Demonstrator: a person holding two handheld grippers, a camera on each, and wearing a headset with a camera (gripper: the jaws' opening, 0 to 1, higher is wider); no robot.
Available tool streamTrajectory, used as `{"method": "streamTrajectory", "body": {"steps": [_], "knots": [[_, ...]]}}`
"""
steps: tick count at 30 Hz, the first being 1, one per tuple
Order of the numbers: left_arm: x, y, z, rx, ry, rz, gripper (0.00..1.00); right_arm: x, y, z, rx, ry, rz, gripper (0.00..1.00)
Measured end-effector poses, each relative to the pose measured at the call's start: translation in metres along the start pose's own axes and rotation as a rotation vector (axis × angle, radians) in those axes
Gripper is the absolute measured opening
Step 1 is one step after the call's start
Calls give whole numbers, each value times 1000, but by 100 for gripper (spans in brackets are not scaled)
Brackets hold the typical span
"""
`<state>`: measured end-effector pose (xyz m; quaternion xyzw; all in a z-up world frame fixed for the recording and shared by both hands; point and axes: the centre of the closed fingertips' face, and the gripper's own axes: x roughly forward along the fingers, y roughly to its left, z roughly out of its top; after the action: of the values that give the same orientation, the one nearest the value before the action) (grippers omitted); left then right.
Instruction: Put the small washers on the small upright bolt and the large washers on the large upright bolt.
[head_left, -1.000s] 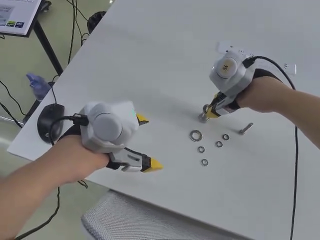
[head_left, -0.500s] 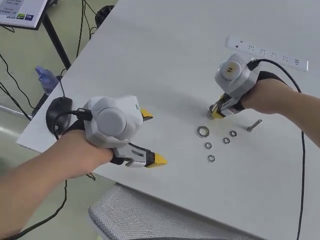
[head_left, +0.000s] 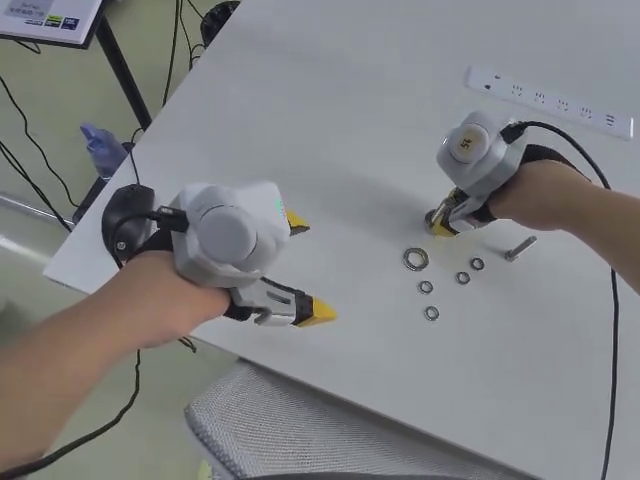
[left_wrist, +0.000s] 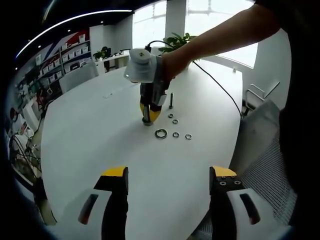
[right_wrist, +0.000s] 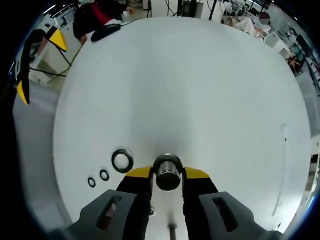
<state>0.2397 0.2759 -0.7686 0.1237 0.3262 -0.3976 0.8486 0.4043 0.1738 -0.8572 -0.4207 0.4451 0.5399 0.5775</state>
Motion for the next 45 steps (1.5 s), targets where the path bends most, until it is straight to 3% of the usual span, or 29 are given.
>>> {"method": "streamTrajectory", "body": {"steps": [13, 17, 24, 31, 35, 42, 45], "knots": [[2, -4, 1, 9, 8, -10, 65, 1, 1, -4, -25, 9, 5, 25], [1, -5, 2, 12, 3, -8, 65, -4, -1, -3, -13, -18, 9, 37], [0, -4, 3, 18, 2, -9, 65, -9, 4, -1, 0, -31, 39, 45], [-4, -4, 6, 19, -11, -4, 65, -16, 3, 6, 31, -70, 59, 45], [-5, -6, 8, 24, -23, -10, 65, -22, 3, 7, 17, -70, 45, 45], [-1, -9, 5, 25, -2, -28, 67, -33, 5, 11, 14, -89, 31, 45], [-2, -8, 9, 10, 0, -24, 71, -37, 5, 11, 9, -87, 22, 45]]}}
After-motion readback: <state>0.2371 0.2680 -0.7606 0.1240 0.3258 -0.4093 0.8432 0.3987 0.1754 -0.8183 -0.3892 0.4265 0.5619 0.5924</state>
